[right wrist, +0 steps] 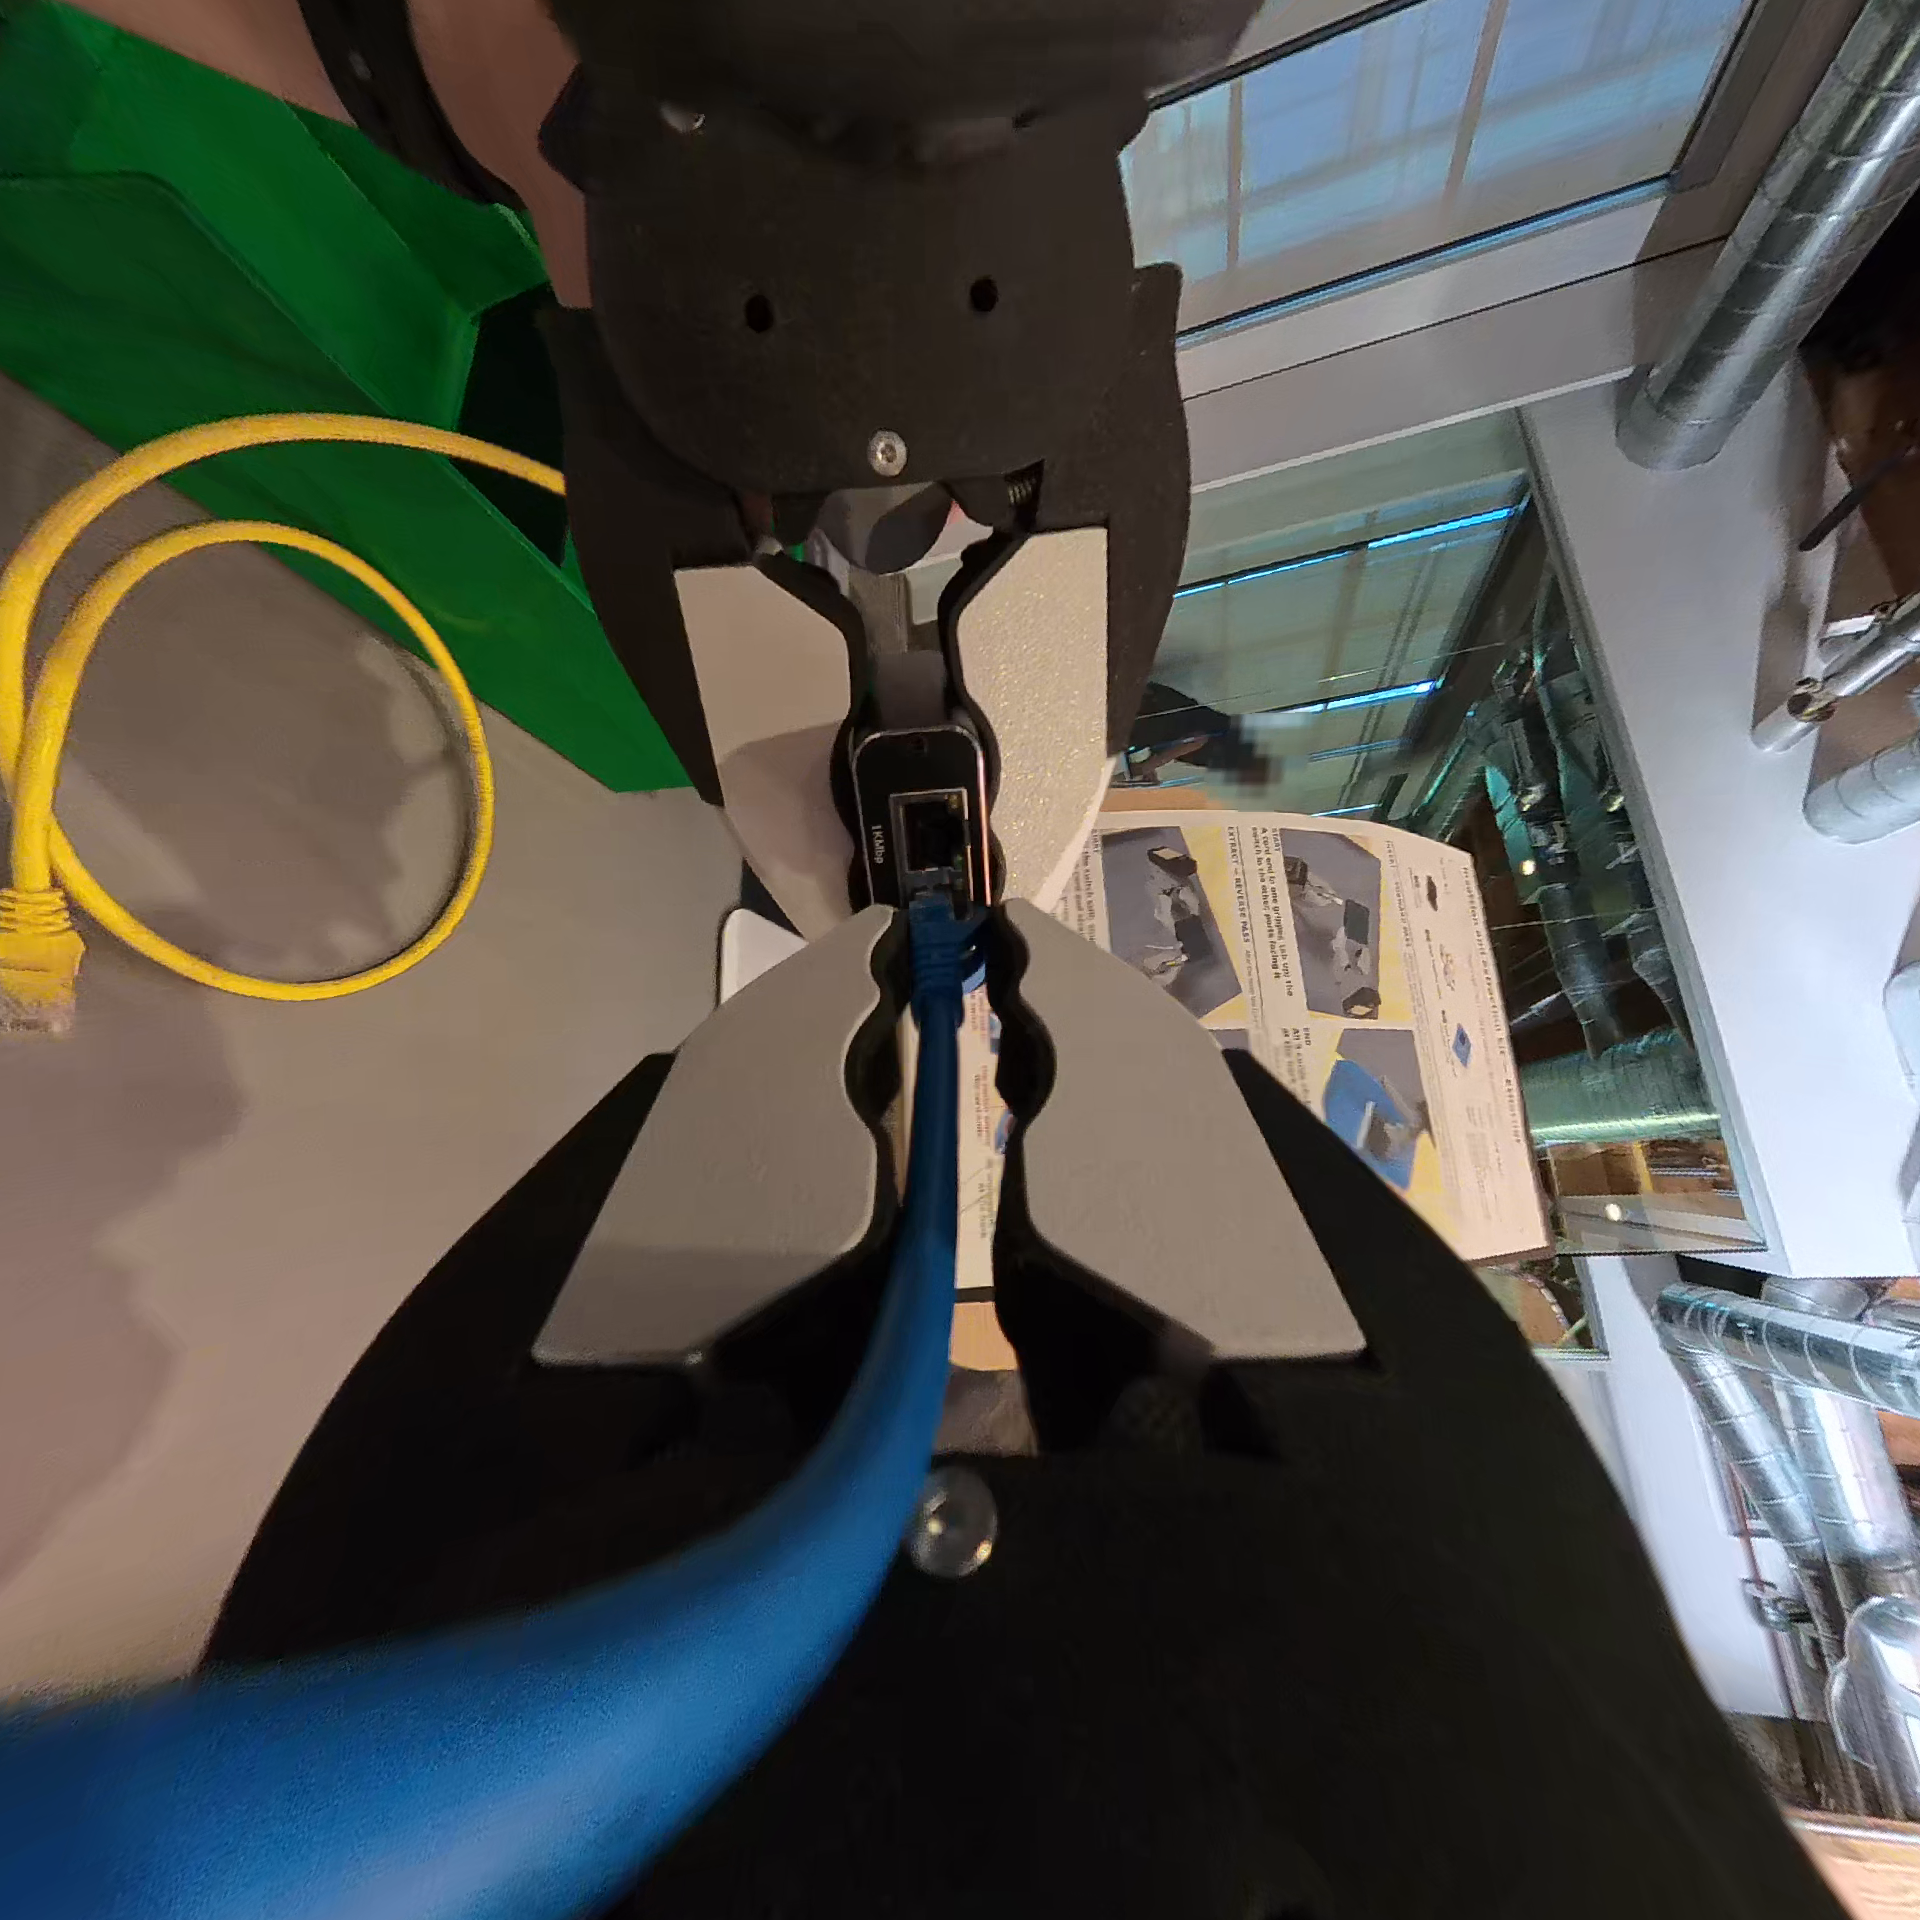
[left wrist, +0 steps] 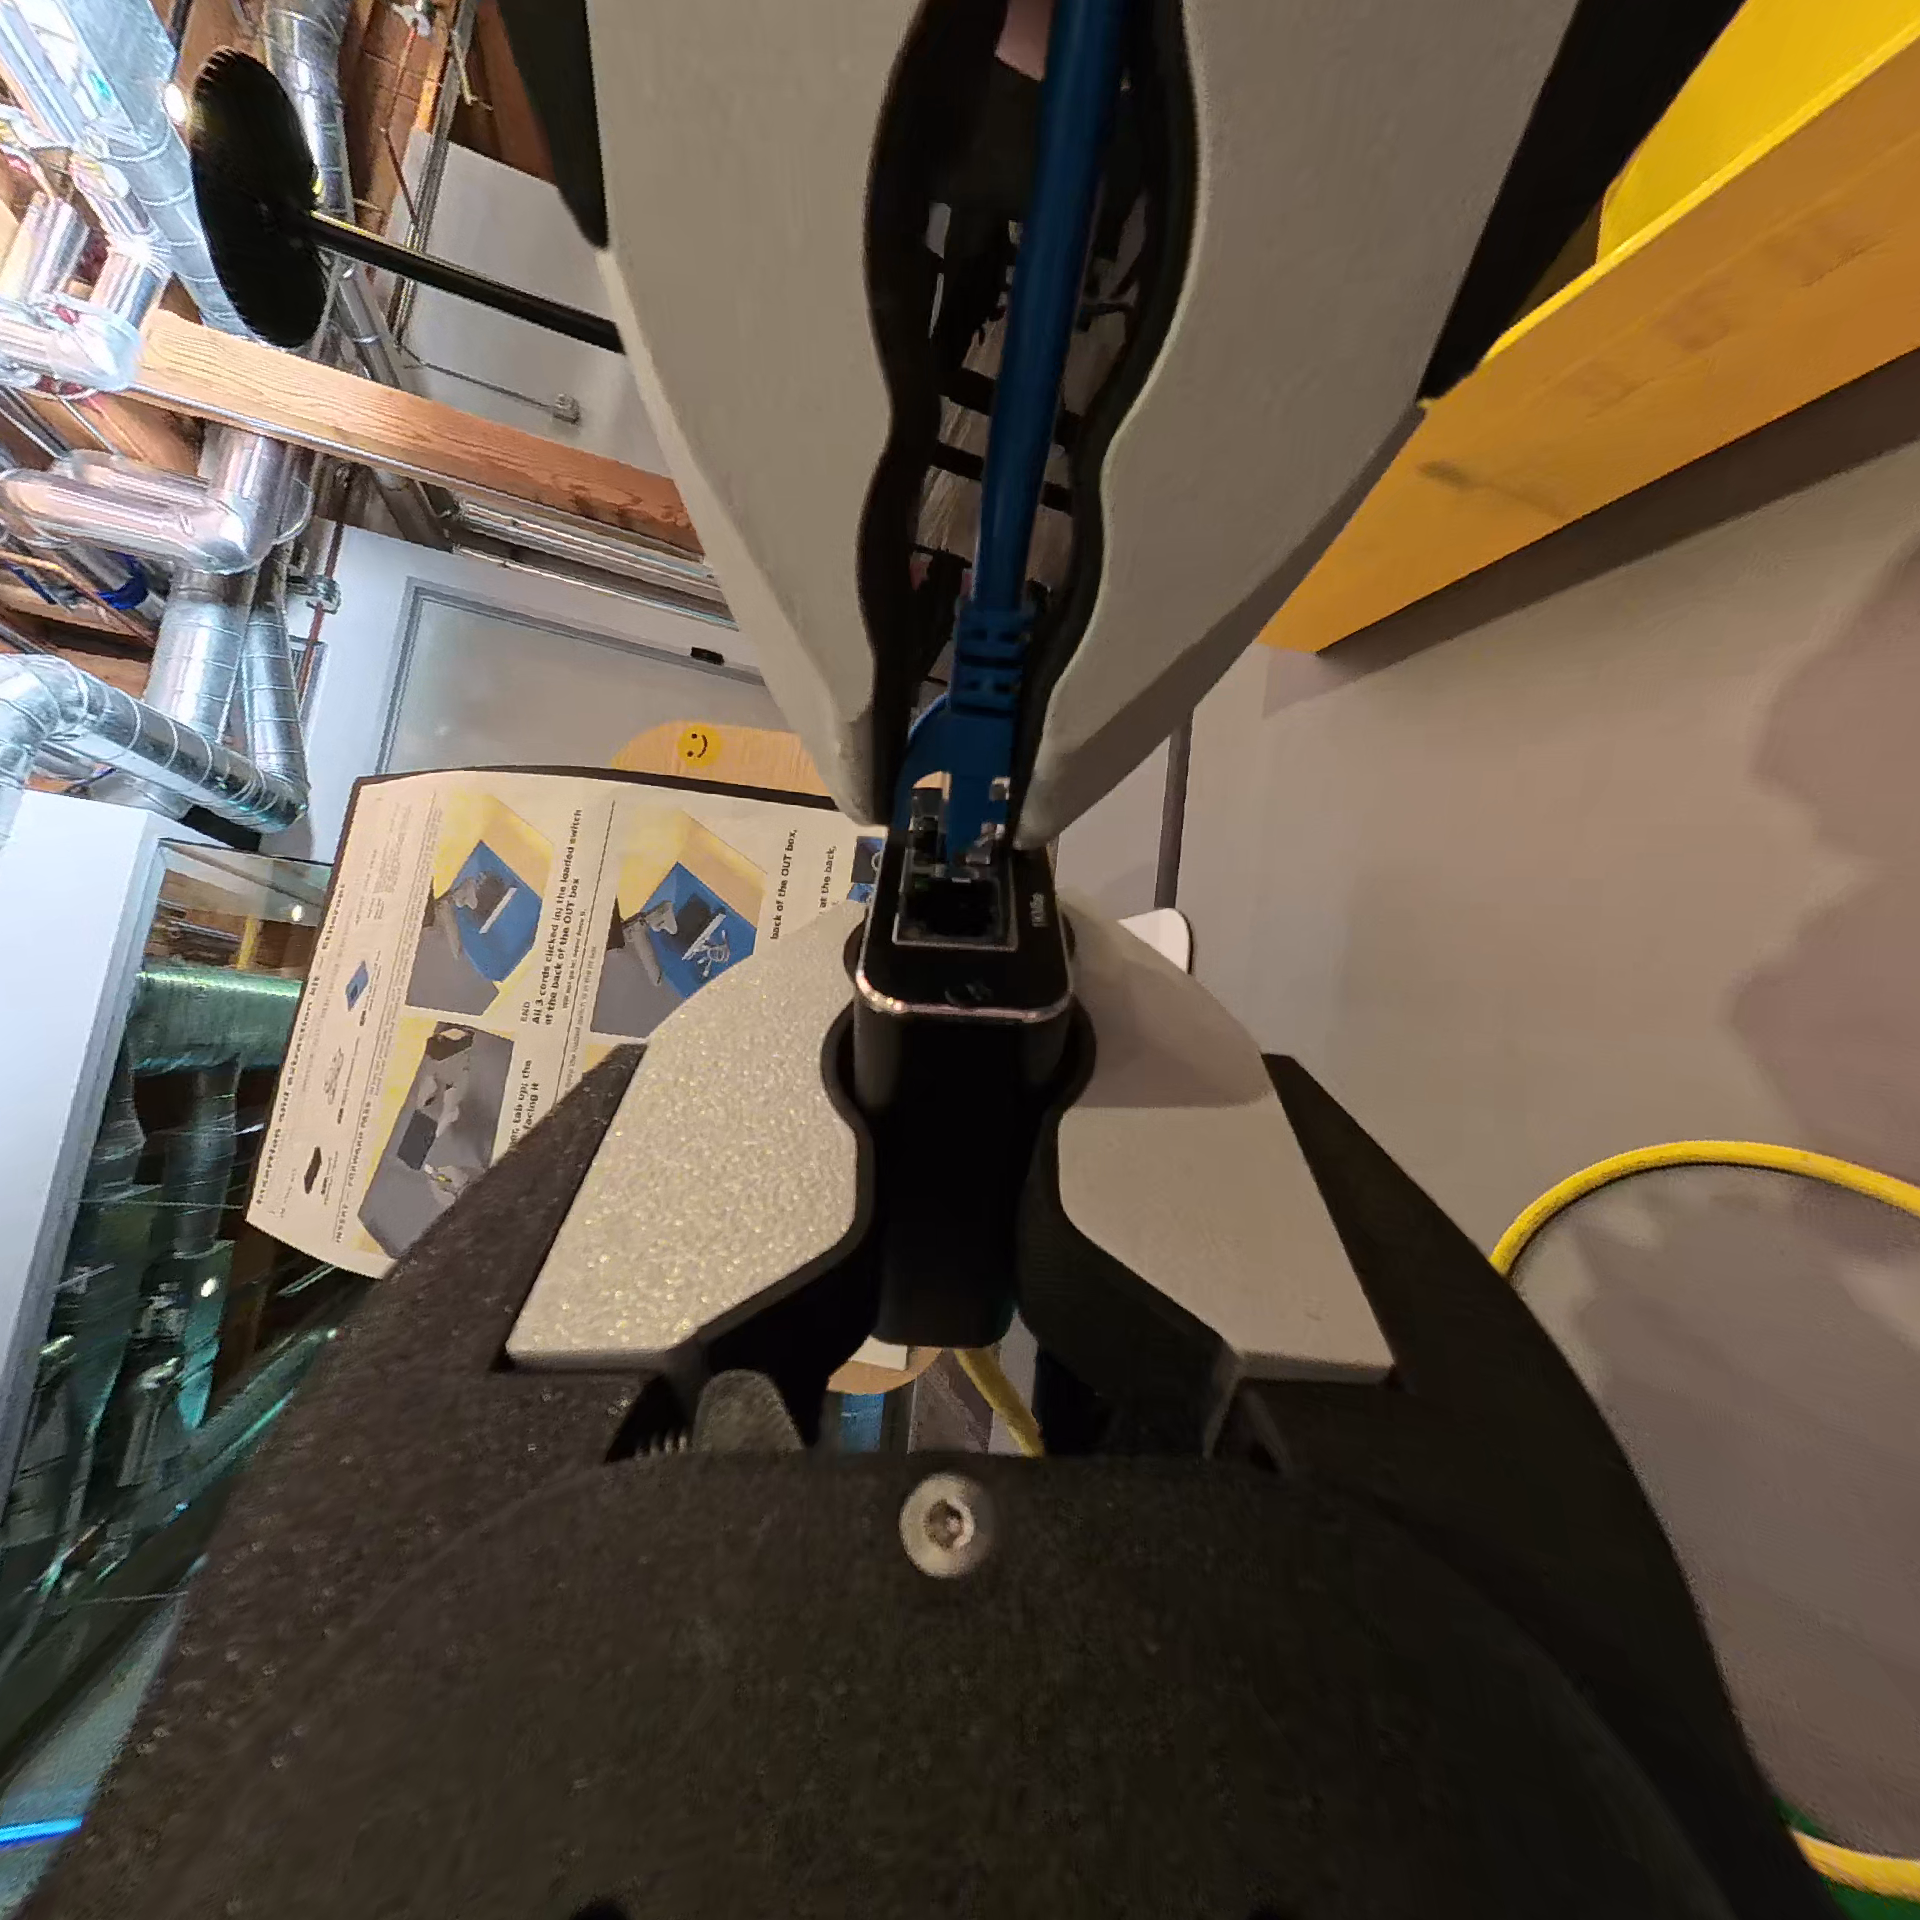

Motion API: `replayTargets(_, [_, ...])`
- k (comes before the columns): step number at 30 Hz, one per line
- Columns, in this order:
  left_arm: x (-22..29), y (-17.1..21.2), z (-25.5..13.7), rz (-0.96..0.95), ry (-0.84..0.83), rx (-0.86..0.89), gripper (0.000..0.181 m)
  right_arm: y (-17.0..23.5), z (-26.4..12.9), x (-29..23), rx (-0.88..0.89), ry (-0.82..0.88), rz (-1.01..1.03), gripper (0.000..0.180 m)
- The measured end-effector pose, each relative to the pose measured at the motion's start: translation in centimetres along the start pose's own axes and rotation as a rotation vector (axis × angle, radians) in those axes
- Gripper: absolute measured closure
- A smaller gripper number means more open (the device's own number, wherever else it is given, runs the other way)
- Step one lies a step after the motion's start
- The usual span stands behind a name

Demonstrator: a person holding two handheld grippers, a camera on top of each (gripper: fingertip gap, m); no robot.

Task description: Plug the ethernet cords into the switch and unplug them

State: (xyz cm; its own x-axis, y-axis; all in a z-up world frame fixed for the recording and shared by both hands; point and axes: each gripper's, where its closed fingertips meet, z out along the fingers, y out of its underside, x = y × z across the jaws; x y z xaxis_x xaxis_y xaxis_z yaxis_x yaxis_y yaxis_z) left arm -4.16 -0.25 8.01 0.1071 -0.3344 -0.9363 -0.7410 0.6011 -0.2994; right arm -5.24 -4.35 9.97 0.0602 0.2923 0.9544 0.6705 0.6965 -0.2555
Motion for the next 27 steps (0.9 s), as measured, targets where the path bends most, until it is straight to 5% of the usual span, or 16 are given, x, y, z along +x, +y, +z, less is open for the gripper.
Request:
replayTargets(18, [4.2, 0.8, 3.0, 0.018, 0.152, -0.004, 0.152, 3.3, -0.2, -4.1, -0.138, -0.314, 0.242, 0.164])
replayTargets(19, [3.9, 1.0, 3.2, 0.017, 0.128, -0.028, 0.152, 3.4, -0.4, -4.1, -0.136, -0.322, 0.242, 0.164])
replayTargets(20, [1.7, 3.5, 3.4, 0.033, -0.019, -0.158, 0.154, 1.9, -2.4, -7.2, -0.075, -0.588, 0.290, 0.166])
replayTargets(21, [-0.4, 6.9, 2.9, 0.022, -0.080, -0.282, 0.153, 1.1, -2.5, -7.3, -0.073, -0.607, 0.329, 0.165])
replayTargets(23, [-2.0, 7.9, 0.5, -0.225, 0.006, -0.152, 0.153, 1.3, -1.8, -4.8, -0.047, -0.417, 0.247, 0.165])
replayTargets(27, [-5.0, 3.9, -2.9, -0.296, -0.074, 0.078, 0.154, 3.2, -3.2, -3.2, -0.065, -0.371, 0.316, 0.165])
